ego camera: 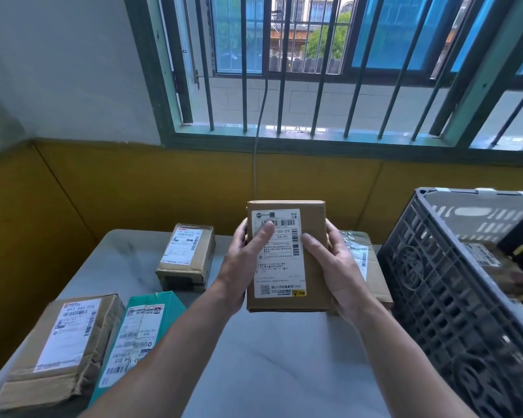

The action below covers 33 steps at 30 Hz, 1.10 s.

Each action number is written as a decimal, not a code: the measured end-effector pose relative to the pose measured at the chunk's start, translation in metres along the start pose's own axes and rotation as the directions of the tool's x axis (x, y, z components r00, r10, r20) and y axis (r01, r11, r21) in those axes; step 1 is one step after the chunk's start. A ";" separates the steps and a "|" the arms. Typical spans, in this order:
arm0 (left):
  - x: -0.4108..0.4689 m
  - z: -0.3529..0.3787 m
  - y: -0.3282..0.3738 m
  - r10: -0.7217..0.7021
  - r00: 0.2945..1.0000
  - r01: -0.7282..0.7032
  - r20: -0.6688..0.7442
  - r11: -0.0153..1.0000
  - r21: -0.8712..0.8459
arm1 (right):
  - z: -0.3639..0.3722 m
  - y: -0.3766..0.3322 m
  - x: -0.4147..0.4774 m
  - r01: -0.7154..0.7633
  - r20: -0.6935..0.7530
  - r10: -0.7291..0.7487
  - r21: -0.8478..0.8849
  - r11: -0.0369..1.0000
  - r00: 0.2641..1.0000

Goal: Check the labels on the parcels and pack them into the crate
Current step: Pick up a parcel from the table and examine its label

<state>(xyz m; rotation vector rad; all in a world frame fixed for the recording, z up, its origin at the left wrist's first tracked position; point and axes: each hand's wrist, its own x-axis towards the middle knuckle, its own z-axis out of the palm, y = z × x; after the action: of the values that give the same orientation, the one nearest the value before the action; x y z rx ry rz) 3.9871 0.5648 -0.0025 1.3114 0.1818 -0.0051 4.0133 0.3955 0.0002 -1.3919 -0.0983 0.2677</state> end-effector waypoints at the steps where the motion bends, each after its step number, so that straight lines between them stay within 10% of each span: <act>1: 0.000 0.000 -0.001 0.013 1.000 -0.013 0.003 1.000 0.011 | 0.000 -0.002 0.001 0.006 -0.009 -0.006 0.003 1.000 1.000; 33: -0.005 0.014 0.013 0.120 0.991 -0.122 0.060 0.992 0.022 | 0.005 -0.004 -0.002 0.102 -0.124 -0.111 -0.079 0.992 0.986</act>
<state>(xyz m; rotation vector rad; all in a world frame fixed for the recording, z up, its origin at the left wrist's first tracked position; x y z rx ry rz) 3.9850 0.5545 0.0141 1.3448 0.0519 0.0569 4.0104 0.3992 0.0048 -1.4672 -0.0762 0.0857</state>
